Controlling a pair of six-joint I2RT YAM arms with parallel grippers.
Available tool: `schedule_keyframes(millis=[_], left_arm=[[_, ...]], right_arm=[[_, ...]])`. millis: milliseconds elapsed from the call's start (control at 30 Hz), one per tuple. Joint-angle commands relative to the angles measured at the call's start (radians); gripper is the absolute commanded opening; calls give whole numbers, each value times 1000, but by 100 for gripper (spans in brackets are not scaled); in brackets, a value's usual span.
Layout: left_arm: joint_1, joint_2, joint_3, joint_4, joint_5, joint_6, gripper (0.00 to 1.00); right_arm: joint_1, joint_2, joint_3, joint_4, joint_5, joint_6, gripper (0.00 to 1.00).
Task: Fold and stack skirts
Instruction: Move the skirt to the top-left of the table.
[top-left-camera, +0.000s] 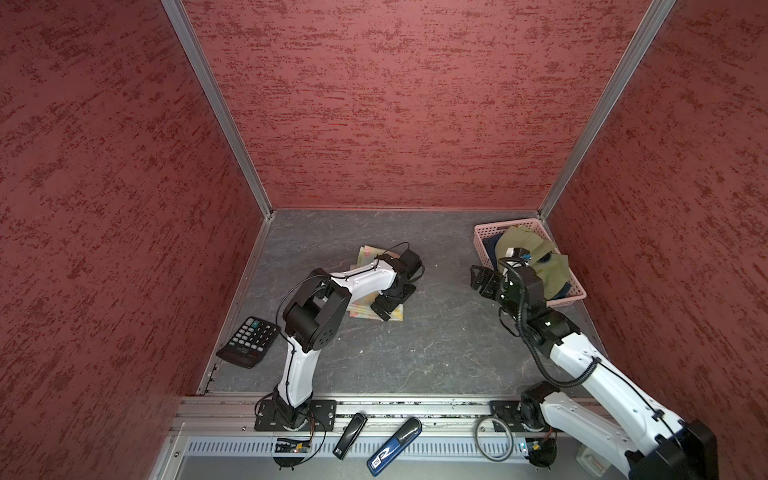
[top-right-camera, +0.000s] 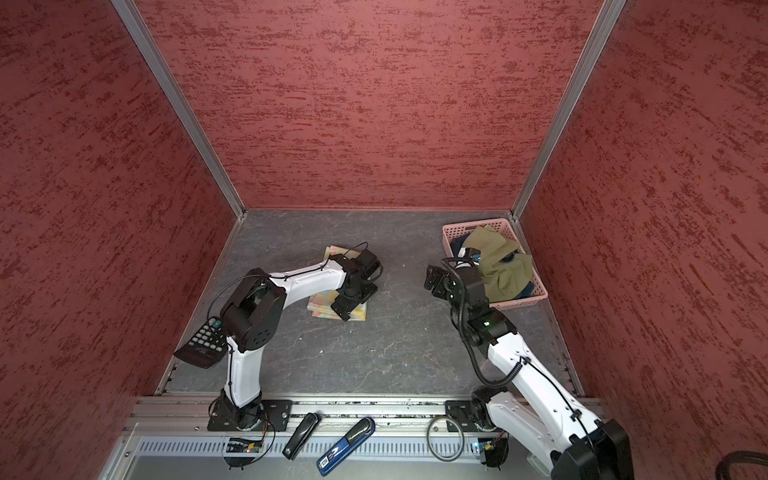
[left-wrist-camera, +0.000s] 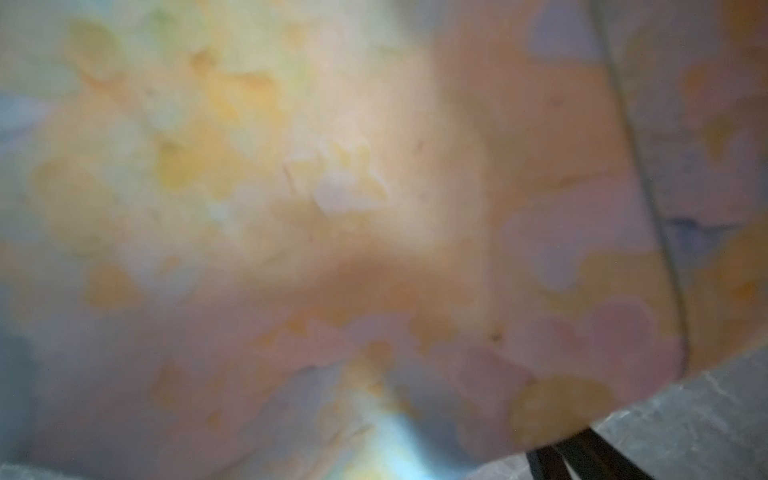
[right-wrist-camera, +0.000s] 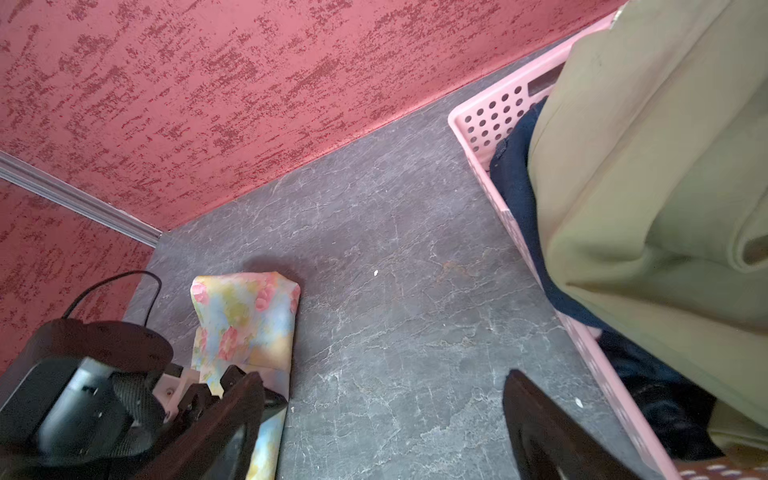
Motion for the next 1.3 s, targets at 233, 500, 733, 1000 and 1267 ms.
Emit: schedule_keyframes(millis=[233,500,733,1000,1267], left_arm=[[238,51,43,43,12,131,100],[491,91,122,55,128,408,97],[643,202,316,-15,130,516,97],[769,343,559,-35,174,673,100],[851,419,740,-47,237,830,100]], right_arm=[[-3,23,29,51,-31,-12,91],[-3,51,46,79,-38,-30,91],[-3,121,73,115,-78,-36,91],[-3,131,86,117,-94,-66,92],[-3,156,89,139,-101,-108,92]])
